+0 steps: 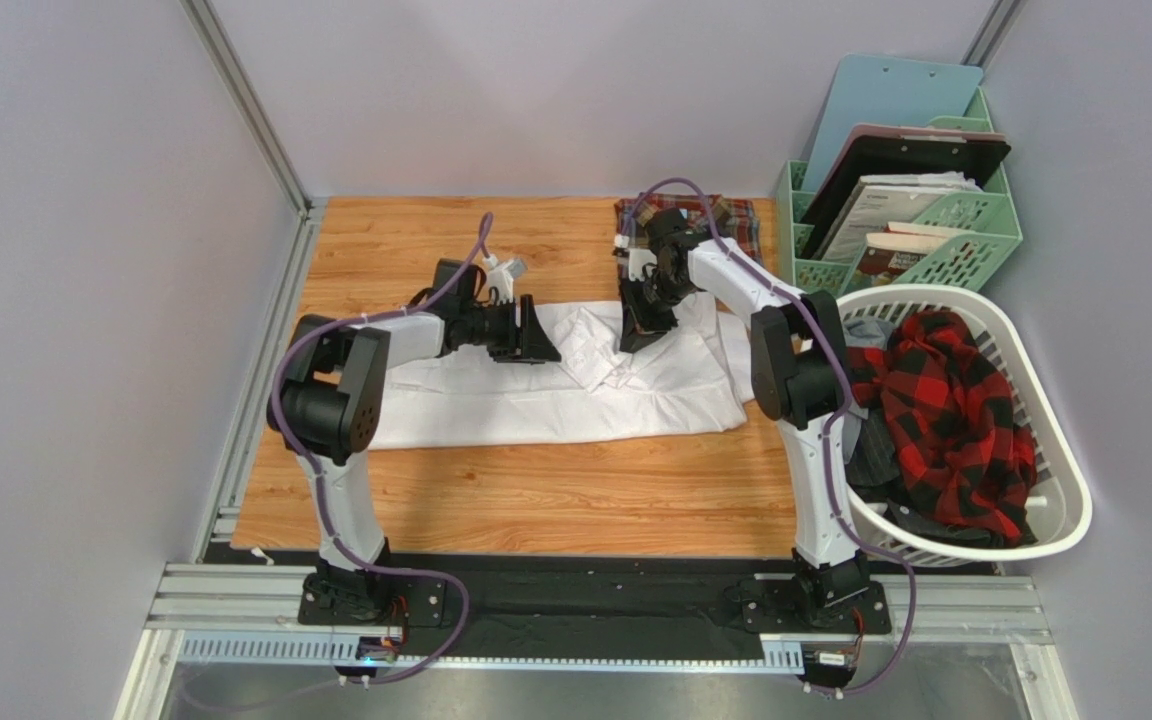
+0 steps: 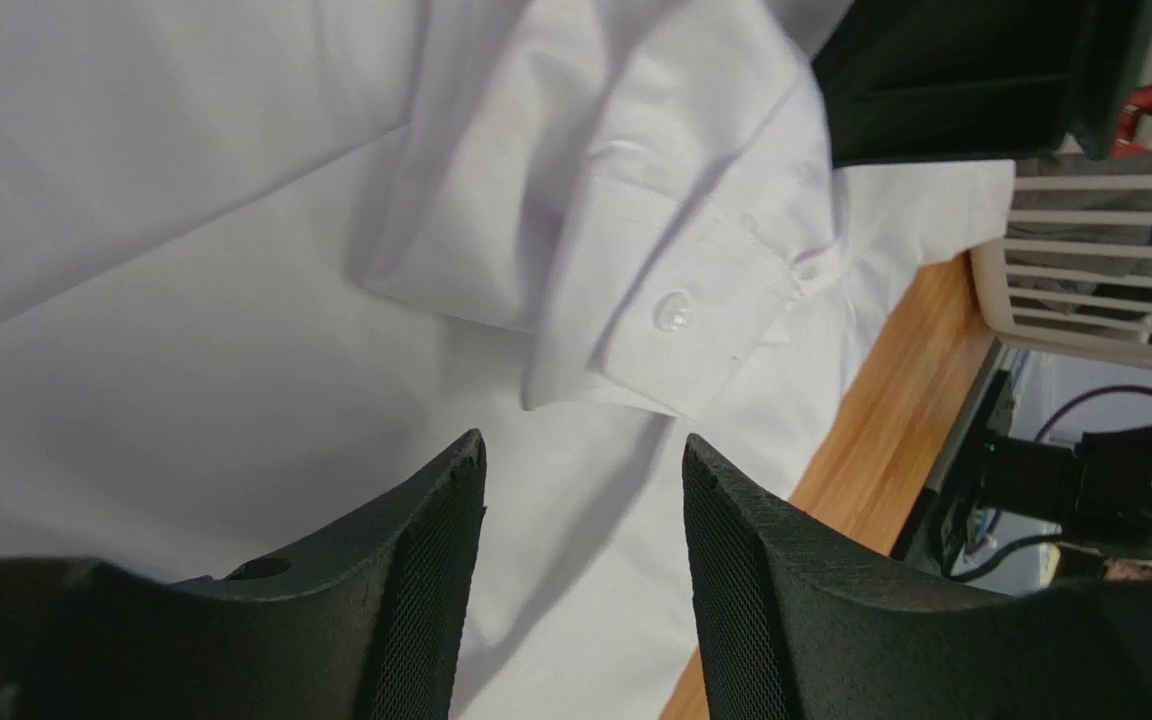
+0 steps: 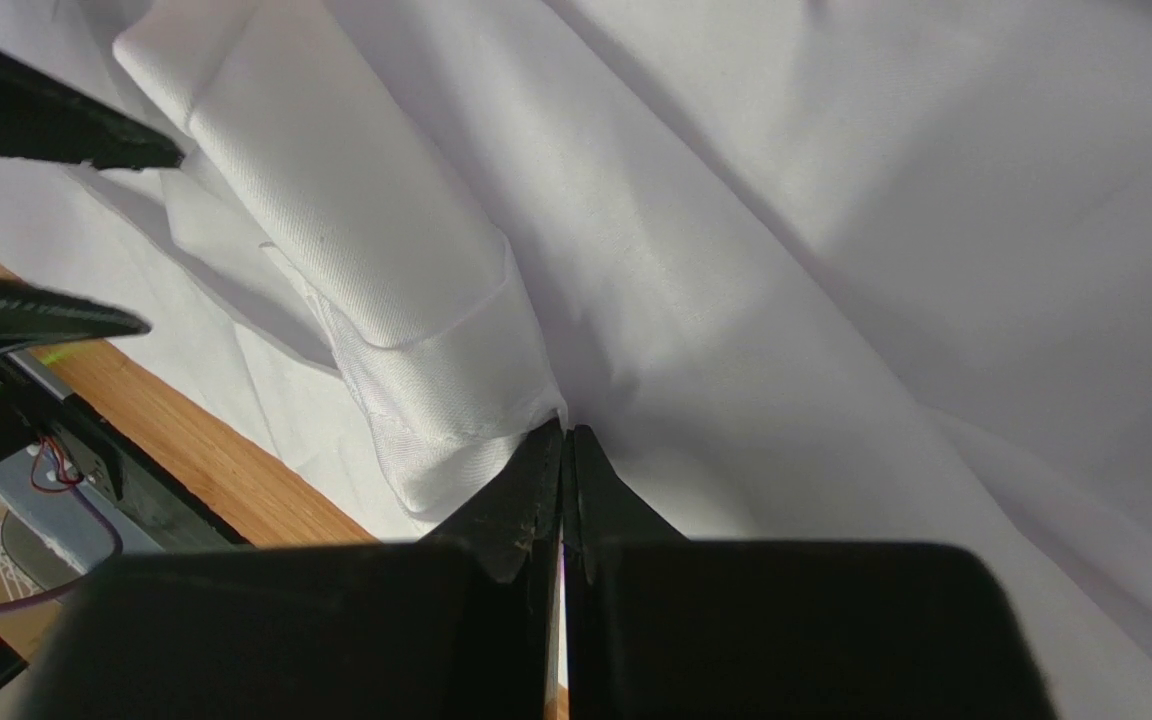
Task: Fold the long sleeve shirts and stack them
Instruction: Fold the shirt
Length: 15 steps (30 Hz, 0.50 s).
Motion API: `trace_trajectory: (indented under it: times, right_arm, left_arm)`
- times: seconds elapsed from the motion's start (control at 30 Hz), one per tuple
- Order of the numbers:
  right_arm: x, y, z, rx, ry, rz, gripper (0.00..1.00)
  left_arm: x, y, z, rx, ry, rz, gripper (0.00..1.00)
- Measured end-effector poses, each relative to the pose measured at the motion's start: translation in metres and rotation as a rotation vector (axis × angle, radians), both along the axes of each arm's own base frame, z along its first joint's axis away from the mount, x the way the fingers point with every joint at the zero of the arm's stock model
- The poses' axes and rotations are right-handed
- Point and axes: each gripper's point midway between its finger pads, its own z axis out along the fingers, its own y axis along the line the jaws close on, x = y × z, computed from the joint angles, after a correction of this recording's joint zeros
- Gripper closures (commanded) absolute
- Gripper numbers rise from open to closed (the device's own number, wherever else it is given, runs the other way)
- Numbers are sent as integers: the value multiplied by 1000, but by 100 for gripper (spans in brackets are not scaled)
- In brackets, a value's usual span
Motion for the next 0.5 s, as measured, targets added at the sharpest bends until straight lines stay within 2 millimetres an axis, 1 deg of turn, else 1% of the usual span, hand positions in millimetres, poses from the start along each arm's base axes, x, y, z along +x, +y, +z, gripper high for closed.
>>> trace_trajectory:
  times: [0.07, 0.13, 0.2, 0.3, 0.37, 0.4, 0.5]
  right_arm:
    - [0, -3, -2, -9, 3, -4, 100]
    - [-1, -5, -4, -12, 8, -5, 100]
    - [-3, -6, -6, -16, 15, -5, 100]
    - [-5, -8, -9, -19, 25, -6, 100]
    - [-7, -9, -12, -22, 33, -6, 100]
    - [-8, -9, -12, -23, 35, -6, 100]
    - [-8, -9, -13, -24, 35, -5, 99]
  left_arm:
    - [5, 0, -17, 17, 35, 21, 42]
    - [7, -1, -24, 25, 50, 28, 42]
    - [11, -2, -26, 26, 48, 31, 42]
    - [18, -7, -22, 15, 28, 28, 43]
    - [20, -11, -20, -2, 21, 21, 46]
    - [20, -13, -20, -10, 20, 17, 47]
    - [19, -20, -22, -29, 25, 5, 63]
